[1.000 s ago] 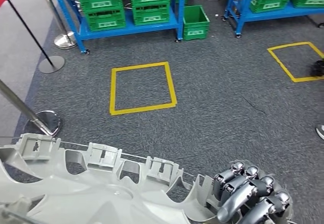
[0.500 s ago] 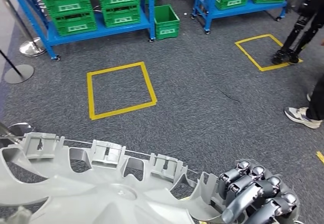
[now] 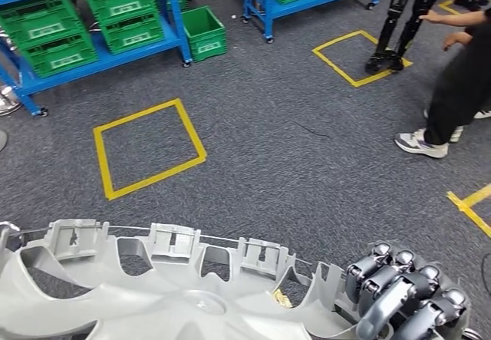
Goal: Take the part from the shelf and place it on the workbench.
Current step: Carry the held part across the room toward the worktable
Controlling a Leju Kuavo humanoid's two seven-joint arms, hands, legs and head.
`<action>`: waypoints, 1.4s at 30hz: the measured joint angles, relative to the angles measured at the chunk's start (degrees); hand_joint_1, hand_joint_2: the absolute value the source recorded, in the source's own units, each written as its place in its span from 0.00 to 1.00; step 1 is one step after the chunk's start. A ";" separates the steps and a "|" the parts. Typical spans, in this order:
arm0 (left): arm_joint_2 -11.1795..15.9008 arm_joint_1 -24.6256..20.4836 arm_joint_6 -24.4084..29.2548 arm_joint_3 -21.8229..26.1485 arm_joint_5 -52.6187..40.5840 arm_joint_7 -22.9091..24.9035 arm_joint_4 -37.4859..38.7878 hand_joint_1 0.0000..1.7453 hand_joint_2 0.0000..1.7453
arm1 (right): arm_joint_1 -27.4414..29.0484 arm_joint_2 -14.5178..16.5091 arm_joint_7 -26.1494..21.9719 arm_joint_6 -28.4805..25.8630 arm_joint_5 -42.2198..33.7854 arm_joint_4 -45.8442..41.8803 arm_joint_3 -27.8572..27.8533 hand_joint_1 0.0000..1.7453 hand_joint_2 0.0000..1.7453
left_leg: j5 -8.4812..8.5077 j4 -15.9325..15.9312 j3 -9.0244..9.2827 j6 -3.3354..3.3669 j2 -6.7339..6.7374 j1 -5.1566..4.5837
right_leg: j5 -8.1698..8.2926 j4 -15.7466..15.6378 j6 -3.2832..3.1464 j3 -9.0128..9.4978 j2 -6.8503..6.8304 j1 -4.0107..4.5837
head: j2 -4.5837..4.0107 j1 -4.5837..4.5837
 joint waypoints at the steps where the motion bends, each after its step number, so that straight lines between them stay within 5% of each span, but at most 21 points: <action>1: 0.22 0.12 0.08 0.04 0.11 0.00 0.00 0.00 0.00 | 0.38 0.57 -0.01 0.28 0.42 -0.26 -0.47 1.00 1.00 | 2.29 -3.50 1.57 0.14 -0.51 0.05 | 0.06 0.00 0.09 0.03 0.64 -0.03 | 0.00 -0.02; 4: 0.90 0.42 0.56 0.18 0.55 -0.14 0.00 0.00 0.00 | 1.10 1.62 -0.08 -0.26 2.25 -1.22 -0.73 1.00 1.00 | 5.92 -13.14 5.89 0.37 -3.61 0.37 | 0.28 0.31 0.68 -0.42 2.35 0.15 | 0.00 -0.10; 7: 1.19 0.45 0.86 0.26 0.86 -0.40 0.00 0.00 0.00 | 1.95 1.87 -0.14 -1.43 3.52 -1.90 -0.33 1.00 1.00 | 5.97 -14.36 6.22 1.04 -3.14 0.42 | 0.70 0.13 1.65 -1.14 3.53 -0.03 | 0.01 -0.16; 9: 1.31 0.45 0.93 0.29 1.04 -0.48 -0.01 0.00 0.00 | 2.23 1.89 -0.13 -1.95 3.89 -2.16 -0.09 1.00 1.00 | 6.21 -14.53 6.25 1.80 -1.99 0.57 | -0.76 2.20 2.21 -2.27 1.61 0.10 | 0.00 0.24; 11: 1.42 0.64 1.02 0.39 1.23 -0.57 -0.02 0.00 0.00 | 2.32 1.90 -0.13 -2.72 4.25 -2.28 0.45 1.00 1.00 | 6.20 -14.55 6.25 2.23 -0.75 0.49 | -4.64 8.98 2.68 -5.26 -1.59 0.22 | 0.00 0.76; 13: 1.39 0.92 1.41 0.52 1.48 -0.73 -0.02 0.00 0.00 | 2.60 1.89 -0.11 -3.94 4.64 -2.27 1.43 1.00 1.00 | 6.16 -14.53 6.26 2.33 0.60 0.36 | -7.49 15.86 2.99 -8.26 -2.86 0.14 | 0.00 0.87; 14: 1.32 0.97 1.83 0.57 1.56 -0.86 -0.02 0.00 0.00 | 2.80 1.89 -0.11 -4.72 4.85 -2.26 2.06 1.00 1.00 | 6.13 -14.52 6.29 2.31 1.23 0.33 | -7.40 16.68 3.04 -8.46 -3.05 0.11 | 0.00 0.87; 15: 1.20 0.97 2.34 0.60 1.63 -1.05 -0.02 0.00 0.00 | 3.03 1.89 -0.11 -5.59 5.06 -2.26 2.68 1.00 1.00 | 6.07 -14.52 6.38 2.24 1.82 0.33 | -6.24 15.00 3.02 -7.38 -3.24 0.10 | 0.00 0.87; 18: 0.73 0.97 3.45 0.64 1.65 -1.69 -0.02 0.00 0.00 | 3.66 1.89 -0.11 -7.59 5.37 -2.26 4.15 1.00 1.00 | 5.63 -14.43 6.91 1.66 3.24 0.08 | -1.91 3.52 2.50 -0.79 -5.69 0.26 | 0.00 0.93; 20: 0.59 0.97 3.73 0.68 1.64 -1.87 -0.02 0.00 0.00 | 3.87 1.89 -0.11 -8.15 5.40 -2.26 4.75 1.00 1.00 | 5.46 -14.40 7.14 1.13 3.96 -0.25 | -1.42 0.56 1.70 0.75 -6.40 0.47 | 0.00 0.90; 22: 0.50 0.92 3.81 0.75 1.64 -1.93 -0.02 0.00 0.00 | 4.05 1.89 -0.11 -8.43 5.39 -2.27 5.14 1.00 1.00 | 5.40 -14.55 7.25 0.55 4.61 -0.25 | -1.14 0.46 0.89 0.50 -5.14 0.45 | 0.00 0.85; 24: 0.37 0.88 3.82 0.84 1.64 -2.00 -0.02 0.00 0.00 | 4.14 1.89 -0.11 -8.56 5.39 -2.27 5.39 1.00 1.00 | 4.06 -13.19 6.69 -0.05 3.33 -0.09 | -0.82 0.18 0.26 0.38 -4.09 0.22 | 0.00 0.74; 27: 0.24 1.10 4.03 0.99 1.62 -2.10 -0.02 0.00 0.00 | 4.23 1.89 -0.09 -8.70 5.14 -2.26 5.68 1.00 1.00 | -1.41 -3.09 2.03 -0.42 0.50 0.01 | -0.56 0.05 -0.17 0.22 -2.47 0.04 | 0.00 0.47; 29: 0.13 1.25 4.34 1.02 1.59 -2.42 -0.02 0.00 0.00 | 4.61 1.88 -0.08 -8.93 4.83 -2.26 5.70 1.00 1.00 | -2.45 1.90 -0.60 -0.45 0.19 0.03 | -0.49 0.05 -0.20 0.16 -1.21 0.01 | 0.00 0.42; 31: -0.02 1.28 4.51 1.02 1.56 -2.93 -0.02 0.00 0.00 | 5.22 1.86 -0.09 -9.11 4.58 -2.26 5.61 1.00 1.00 | 0.78 -1.26 0.60 -0.46 -0.12 0.18 | -0.38 0.07 -0.01 0.20 0.08 -0.14 | 0.00 0.43; 34: -0.39 1.29 4.46 1.03 1.50 -3.39 -0.01 0.00 0.00 | 5.89 1.83 -0.11 -8.65 4.07 -2.26 5.05 1.00 1.00 | 5.35 -11.61 5.33 -0.46 -3.15 0.85 | -0.18 0.45 0.73 -0.25 1.92 -0.12 | 0.01 0.20; 35: -0.58 1.28 4.37 1.03 1.45 -3.46 0.00 0.00 0.00 | 6.05 1.83 -0.14 -8.28 3.97 -2.26 4.74 1.00 1.00 | 5.51 -13.20 5.99 -0.27 -3.88 0.95 | -0.04 0.51 1.09 -0.56 2.50 -0.11 | 0.02 0.11; 38: -1.06 1.24 3.95 1.02 1.30 -3.54 0.00 0.00 0.00 | 6.53 1.83 -0.17 -7.52 4.03 -2.26 3.95 1.00 1.00 | 5.31 -13.72 6.05 0.56 -3.33 0.65 | 0.48 0.13 2.02 -0.98 3.69 -0.37 | 0.01 0.17; 41: -1.19 1.23 3.74 1.02 1.29 -3.55 0.00 0.00 0.00 | 6.63 1.83 -0.17 -7.44 4.09 -2.26 3.76 1.00 1.00 | 5.45 -13.76 6.06 0.79 -3.08 0.66 | 0.59 0.02 2.21 -1.05 3.93 -0.42 | 0.01 0.20; 42: -1.35 1.19 3.48 1.03 1.29 -3.58 0.00 0.00 0.00 | 6.62 1.77 -0.17 -7.43 4.18 -2.26 3.53 1.00 1.00 | 5.57 -13.86 6.10 1.12 -2.65 0.73 | 0.13 0.69 2.34 -1.40 3.06 -0.34 | 0.01 0.33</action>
